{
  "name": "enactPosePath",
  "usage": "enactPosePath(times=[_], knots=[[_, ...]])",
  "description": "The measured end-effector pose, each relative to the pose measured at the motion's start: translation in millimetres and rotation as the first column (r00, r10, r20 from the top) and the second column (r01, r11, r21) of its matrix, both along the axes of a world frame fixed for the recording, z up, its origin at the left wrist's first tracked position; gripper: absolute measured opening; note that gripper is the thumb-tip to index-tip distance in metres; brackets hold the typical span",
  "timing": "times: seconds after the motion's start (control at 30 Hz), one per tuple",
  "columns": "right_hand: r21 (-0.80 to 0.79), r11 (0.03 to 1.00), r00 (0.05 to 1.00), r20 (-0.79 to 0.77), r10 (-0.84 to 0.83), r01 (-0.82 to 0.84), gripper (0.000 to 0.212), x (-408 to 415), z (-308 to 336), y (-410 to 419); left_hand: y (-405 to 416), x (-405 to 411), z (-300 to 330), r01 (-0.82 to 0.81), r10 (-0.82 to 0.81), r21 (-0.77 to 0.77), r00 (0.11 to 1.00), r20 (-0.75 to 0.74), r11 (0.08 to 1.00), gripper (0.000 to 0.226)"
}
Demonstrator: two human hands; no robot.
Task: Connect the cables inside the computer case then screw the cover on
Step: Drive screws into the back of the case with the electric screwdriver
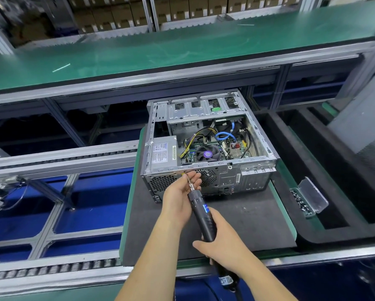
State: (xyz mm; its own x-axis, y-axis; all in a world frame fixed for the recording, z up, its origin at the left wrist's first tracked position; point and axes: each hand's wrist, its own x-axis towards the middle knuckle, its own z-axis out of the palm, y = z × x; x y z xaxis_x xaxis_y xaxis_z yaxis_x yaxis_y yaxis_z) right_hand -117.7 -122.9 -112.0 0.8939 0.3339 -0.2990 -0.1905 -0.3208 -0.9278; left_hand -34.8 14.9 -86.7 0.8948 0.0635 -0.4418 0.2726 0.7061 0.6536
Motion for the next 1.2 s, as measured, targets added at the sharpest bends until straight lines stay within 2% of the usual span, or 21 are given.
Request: enactPosePath(times=[0.13,0.27,0.3,0.33,0.37,0.4,0.43,0.47,0.5,0.53,0.57,0.6,0.63,0.67,0.77,0.8,1.0,1.2], knots=[[-0.003,1.000,1.000,-0.006,-0.005,0.005,0.082,1,5,3,2,2,0,0.004,-0.004,0.005,1.000,-0.018,1.000,0.029],[0.025,1.000,0.999,-0.038,-0.014,0.015,0.083,0,11,7,0,1,10,0.006,0.000,0.093,0.998,-0.062,0.996,0.030],[0.037,0.999,0.999,-0.051,-0.016,0.018,0.083,-1,13,7,1,-1,13,0.011,0.003,0.211,0.998,-0.066,0.978,0.031],[0.054,0.998,0.997,-0.068,-0.019,0.022,0.083,-2,15,8,4,-4,15,0.019,0.006,0.433,0.998,-0.055,0.901,0.032],[0.074,0.997,0.996,-0.087,-0.021,0.027,0.083,-3,17,8,10,-6,17,-0.006,0.021,0.711,1.000,-0.012,0.704,0.032],[0.095,0.995,0.994,-0.103,-0.019,0.029,0.083,-4,19,7,20,-8,22,-0.092,0.034,0.913,0.996,0.085,0.397,0.029],[0.114,0.993,0.993,-0.116,-0.012,0.025,0.082,-4,20,7,31,-7,31,-0.226,-0.002,0.968,0.974,0.227,0.107,0.022],[0.132,0.991,0.992,-0.126,-0.001,0.018,0.081,-5,22,6,43,-1,40,-0.332,-0.129,0.937,0.940,0.317,-0.110,0.021],[0.150,0.989,0.991,-0.135,0.009,0.012,0.079,-5,25,6,55,10,49,-0.360,-0.304,0.896,0.911,0.277,-0.261,0.034],[0.165,0.986,0.990,-0.142,0.013,0.011,0.075,-6,27,7,67,25,56,-0.308,-0.461,0.870,0.881,0.108,-0.385,0.051],[0.175,0.984,0.989,-0.147,0.011,0.016,0.072,-7,29,8,74,39,62,-0.209,-0.540,0.828,0.832,-0.129,-0.520,0.064],[0.180,0.983,0.988,-0.153,0.003,0.025,0.069,-7,31,8,77,51,63,-0.135,-0.563,0.771,0.761,-0.321,-0.622,0.072],[0.185,0.982,0.987,-0.160,-0.004,0.034,0.066,-8,33,9,78,59,60,-0.096,-0.570,0.734,0.700,-0.431,-0.673,0.074],[0.192,0.981,0.986,-0.169,-0.009,0.041,0.064,-9,36,10,77,63,53,-0.076,-0.579,0.739,0.676,-0.455,-0.669,0.072],[0.214,0.975,0.981,-0.194,-0.008,0.050,0.064,-10,39,10,74,64,34,-0.140,-0.605,0.825,0.747,-0.275,-0.548,0.061],[0.222,0.974,0.980,-0.200,-0.007,0.052,0.063,-11,41,10,74,64,30,-0.163,-0.604,0.831,0.761,-0.238,-0.532,0.058],[0.272,0.958,0.968,-0.250,-0.021,0.092,0.055,-13,48,15,73,63,32,-0.133,-0.588,0.870,0.784,-0.201,-0.475,0.055],[0.277,0.952,0.962,-0.267,-0.054,0.131,0.047,-12,51,20,72,62,34,-0.104,-0.573,0.870,0.788,-0.224,-0.482,0.059]])
